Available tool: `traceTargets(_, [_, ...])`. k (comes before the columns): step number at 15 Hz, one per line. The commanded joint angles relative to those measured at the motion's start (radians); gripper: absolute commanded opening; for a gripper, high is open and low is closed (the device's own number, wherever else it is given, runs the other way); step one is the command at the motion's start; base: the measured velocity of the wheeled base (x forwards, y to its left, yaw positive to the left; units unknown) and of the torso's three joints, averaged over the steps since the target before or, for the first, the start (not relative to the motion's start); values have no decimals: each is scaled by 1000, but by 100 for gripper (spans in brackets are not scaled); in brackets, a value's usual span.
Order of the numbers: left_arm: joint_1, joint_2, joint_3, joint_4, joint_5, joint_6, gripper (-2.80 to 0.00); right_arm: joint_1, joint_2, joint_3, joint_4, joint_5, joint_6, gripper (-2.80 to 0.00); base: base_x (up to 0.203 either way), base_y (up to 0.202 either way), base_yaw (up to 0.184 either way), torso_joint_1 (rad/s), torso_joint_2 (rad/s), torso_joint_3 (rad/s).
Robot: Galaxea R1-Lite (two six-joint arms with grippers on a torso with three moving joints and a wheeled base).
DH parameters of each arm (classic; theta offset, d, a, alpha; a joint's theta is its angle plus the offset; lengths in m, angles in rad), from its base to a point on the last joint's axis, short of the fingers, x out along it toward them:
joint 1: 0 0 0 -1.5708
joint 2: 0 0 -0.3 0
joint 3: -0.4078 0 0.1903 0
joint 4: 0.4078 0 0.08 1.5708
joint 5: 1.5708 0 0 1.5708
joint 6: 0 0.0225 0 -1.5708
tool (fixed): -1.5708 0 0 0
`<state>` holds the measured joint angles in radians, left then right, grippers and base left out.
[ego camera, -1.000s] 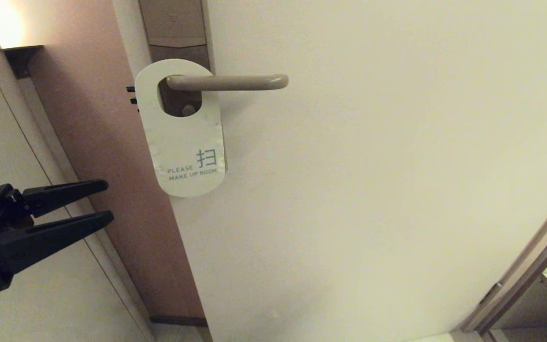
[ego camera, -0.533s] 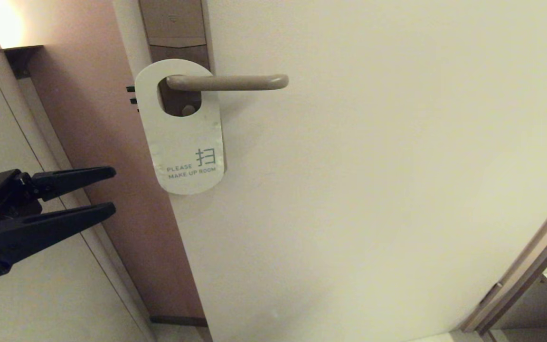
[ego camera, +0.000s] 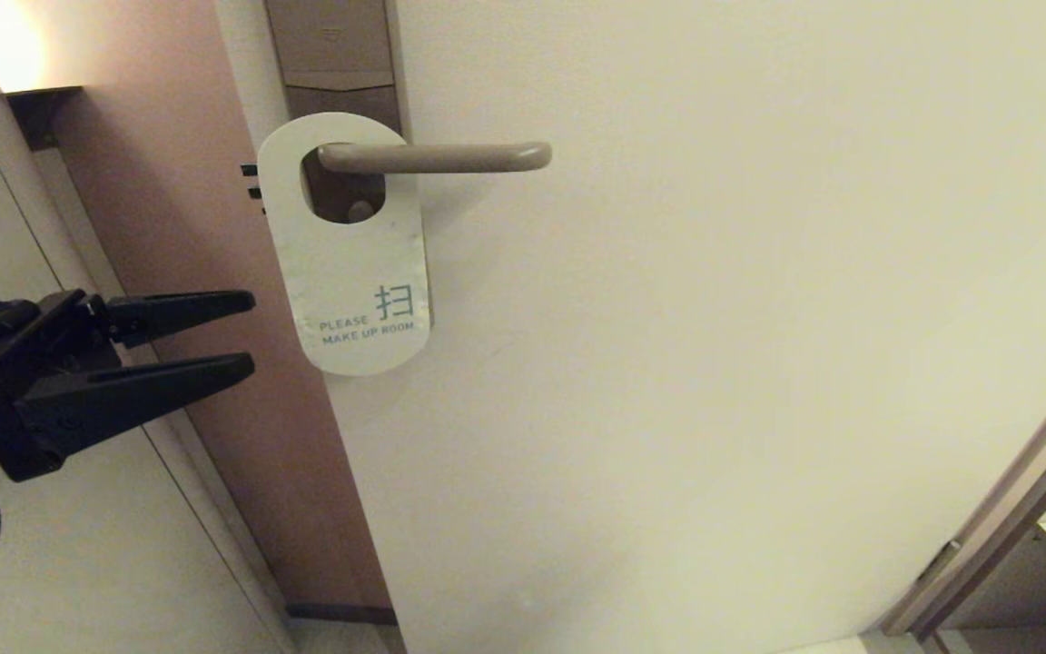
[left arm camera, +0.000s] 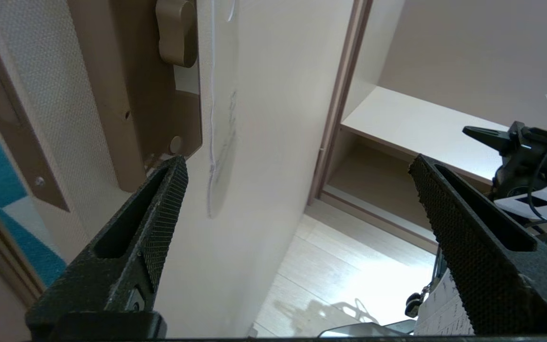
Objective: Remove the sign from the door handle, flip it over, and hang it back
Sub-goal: Take down the sign
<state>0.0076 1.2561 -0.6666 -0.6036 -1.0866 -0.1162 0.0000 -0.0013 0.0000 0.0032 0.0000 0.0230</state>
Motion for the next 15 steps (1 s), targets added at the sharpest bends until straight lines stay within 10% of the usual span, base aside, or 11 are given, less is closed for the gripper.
traceTargets(1, [-23, 17, -5, -4, -6, 0, 0, 0, 1, 0, 0, 0, 0, -280, 0, 0, 0, 0, 0, 0])
traceTargets(15, [-143, 117, -21, -125, -4, -4, 0, 0, 1, 0, 0, 0, 0, -280, 0, 0, 0, 0, 0, 0])
